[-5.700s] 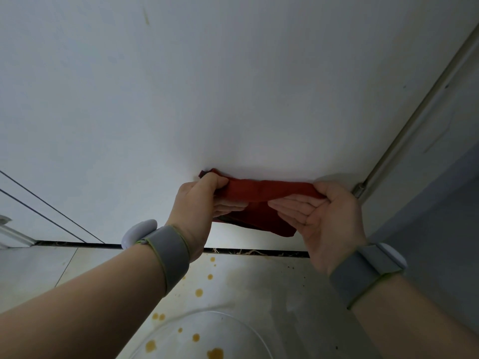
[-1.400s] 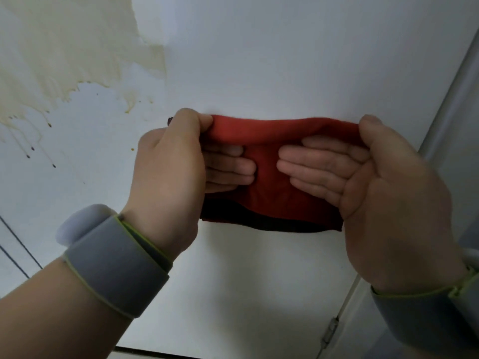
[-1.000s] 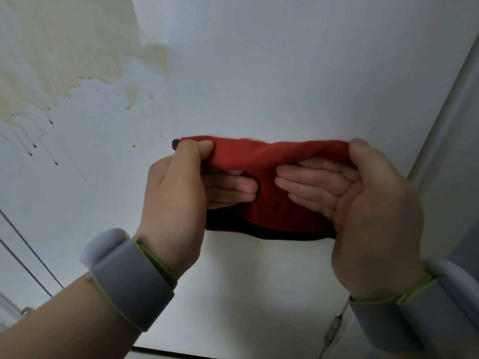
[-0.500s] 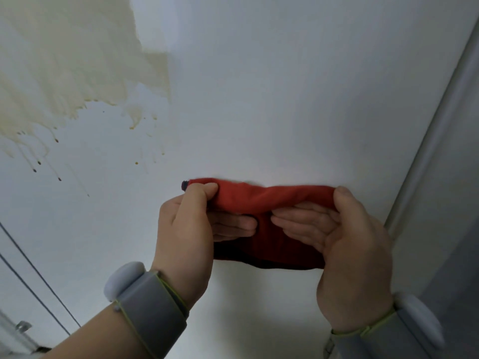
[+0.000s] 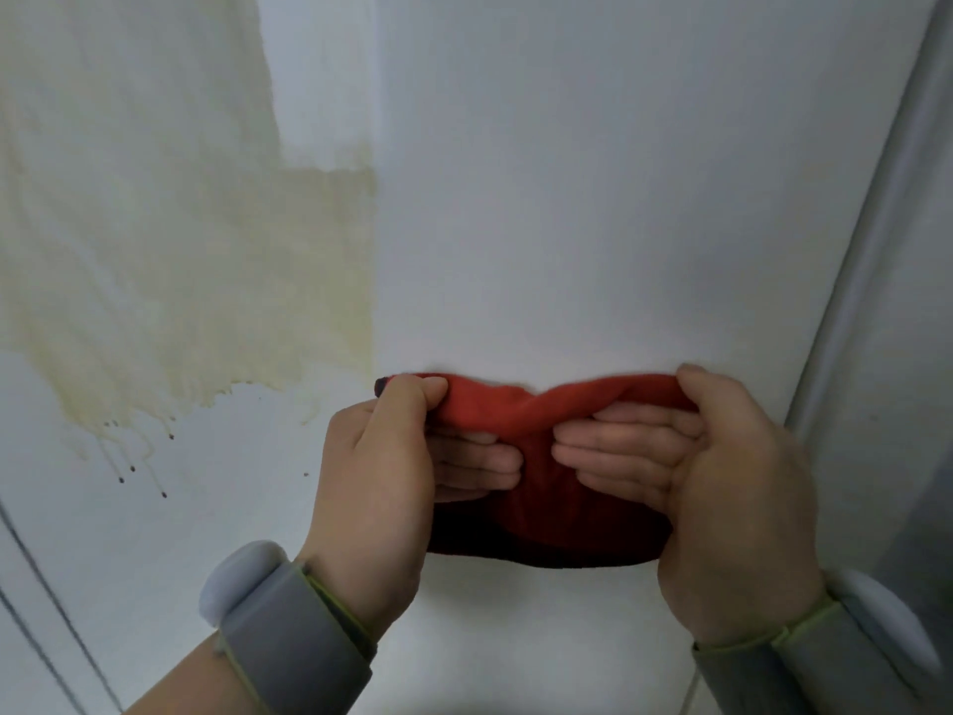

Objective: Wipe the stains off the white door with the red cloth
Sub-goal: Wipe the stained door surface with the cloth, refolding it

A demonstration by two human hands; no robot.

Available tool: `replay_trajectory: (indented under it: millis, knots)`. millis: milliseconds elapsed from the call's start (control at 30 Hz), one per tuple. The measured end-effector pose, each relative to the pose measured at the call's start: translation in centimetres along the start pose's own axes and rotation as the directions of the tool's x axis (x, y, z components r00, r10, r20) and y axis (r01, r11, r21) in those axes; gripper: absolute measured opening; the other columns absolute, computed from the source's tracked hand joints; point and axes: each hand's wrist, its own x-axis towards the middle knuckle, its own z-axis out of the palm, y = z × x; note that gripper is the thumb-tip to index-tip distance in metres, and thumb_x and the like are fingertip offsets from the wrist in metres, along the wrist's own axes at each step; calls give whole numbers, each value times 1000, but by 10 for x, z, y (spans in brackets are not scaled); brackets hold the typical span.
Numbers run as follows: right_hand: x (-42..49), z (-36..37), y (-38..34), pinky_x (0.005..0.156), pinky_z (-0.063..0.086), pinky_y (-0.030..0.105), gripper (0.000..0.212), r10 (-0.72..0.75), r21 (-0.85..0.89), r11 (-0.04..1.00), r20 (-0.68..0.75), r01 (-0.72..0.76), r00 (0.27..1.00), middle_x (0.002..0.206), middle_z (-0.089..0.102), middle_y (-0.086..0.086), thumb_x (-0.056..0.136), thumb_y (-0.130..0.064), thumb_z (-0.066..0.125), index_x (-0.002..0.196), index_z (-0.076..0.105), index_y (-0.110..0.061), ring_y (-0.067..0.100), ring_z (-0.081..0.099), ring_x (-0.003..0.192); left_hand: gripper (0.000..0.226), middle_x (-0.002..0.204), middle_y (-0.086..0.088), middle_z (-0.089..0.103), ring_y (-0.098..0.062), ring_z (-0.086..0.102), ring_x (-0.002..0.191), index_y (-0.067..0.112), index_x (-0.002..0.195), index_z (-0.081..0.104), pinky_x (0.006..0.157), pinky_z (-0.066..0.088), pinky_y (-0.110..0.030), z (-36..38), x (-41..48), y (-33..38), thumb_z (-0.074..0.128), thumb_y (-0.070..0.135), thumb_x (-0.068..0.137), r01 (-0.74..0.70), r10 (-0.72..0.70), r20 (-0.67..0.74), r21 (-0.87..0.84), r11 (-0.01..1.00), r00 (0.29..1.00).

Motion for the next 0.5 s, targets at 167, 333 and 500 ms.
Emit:
replay_trajectory:
  millis: [167,333,500]
  knots:
    - [13,19,-76,55,61,36,60,7,18,1000,60,-8,998,72,74,25,104,-35,36,76,67,7,34,75,61,52,70,-28,73,-43,74,64,-6,75,74,68,63,-40,26,13,69,41,24,102,-60,59,45,35,998,997]
    - [23,36,-131,52,60,37,60,-3,7,1000,69,3,998,69,74,24,104,-36,37,76,68,7,31,74,56,54,69,-28,73,-42,74,63,-4,71,76,71,63,-44,47,25,128,41,26,101,-111,102,87,106,988,991]
    - [22,36,-138,48,60,37,59,-33,-26,999,38,34,999,70,73,26,103,-33,40,75,70,10,35,74,58,54,69,-28,73,-43,74,64,-5,76,77,75,61,-45,51,21,138,39,24,101,-127,117,89,117,985,989]
